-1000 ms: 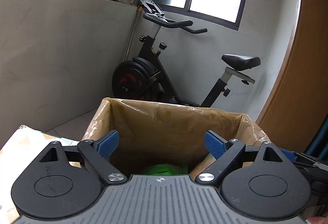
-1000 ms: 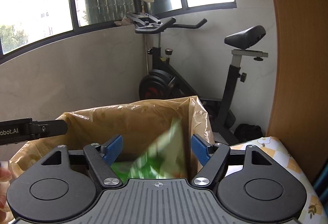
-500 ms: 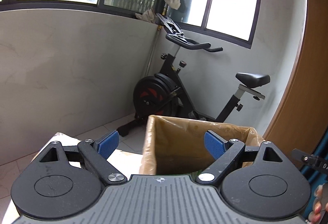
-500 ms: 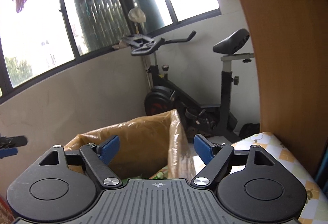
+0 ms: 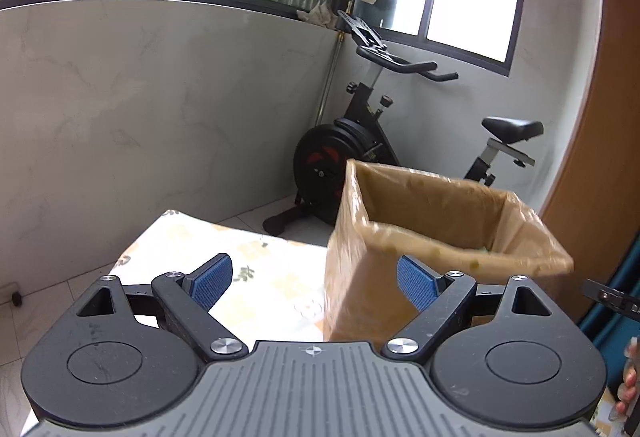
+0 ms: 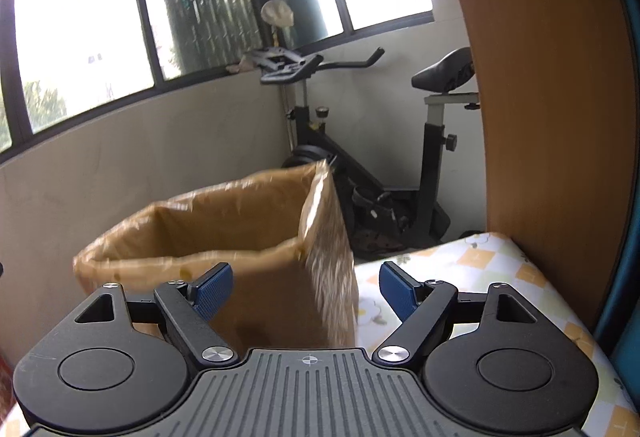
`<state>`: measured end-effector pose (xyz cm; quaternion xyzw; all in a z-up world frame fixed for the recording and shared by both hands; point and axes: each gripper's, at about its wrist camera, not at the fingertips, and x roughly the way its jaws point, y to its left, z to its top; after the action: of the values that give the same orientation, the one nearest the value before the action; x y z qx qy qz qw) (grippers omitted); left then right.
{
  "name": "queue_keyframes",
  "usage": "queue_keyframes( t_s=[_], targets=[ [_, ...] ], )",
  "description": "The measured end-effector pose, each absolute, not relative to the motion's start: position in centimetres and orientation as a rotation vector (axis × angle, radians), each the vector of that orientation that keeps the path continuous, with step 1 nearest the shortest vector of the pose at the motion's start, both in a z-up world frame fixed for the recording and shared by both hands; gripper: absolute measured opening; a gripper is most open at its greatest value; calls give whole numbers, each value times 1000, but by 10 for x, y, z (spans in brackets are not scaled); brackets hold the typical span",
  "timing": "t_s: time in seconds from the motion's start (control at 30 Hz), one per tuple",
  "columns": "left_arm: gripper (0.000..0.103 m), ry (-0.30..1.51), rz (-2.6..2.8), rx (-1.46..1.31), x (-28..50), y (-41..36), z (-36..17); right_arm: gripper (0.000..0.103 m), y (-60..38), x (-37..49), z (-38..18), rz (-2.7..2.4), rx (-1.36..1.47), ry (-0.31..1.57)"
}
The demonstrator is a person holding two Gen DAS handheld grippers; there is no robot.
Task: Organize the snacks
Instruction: 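Move both open tools back to the snack pile, then grasp the orange crispy corn bag with the left tool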
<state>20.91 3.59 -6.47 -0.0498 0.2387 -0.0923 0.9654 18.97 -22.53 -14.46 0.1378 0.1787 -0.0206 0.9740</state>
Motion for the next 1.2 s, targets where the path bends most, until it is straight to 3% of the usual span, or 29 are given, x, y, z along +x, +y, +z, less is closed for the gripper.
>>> queue_keyframes(
  t_s=[0.4, 1.2],
  targets=[
    [89, 673, -228, -138, 182, 5, -153, 77, -169, 169, -207, 65, 254, 540],
    [88, 820, -350, -71, 154, -41, -231, 77, -139, 129, -273, 132, 209, 743]
  ],
)
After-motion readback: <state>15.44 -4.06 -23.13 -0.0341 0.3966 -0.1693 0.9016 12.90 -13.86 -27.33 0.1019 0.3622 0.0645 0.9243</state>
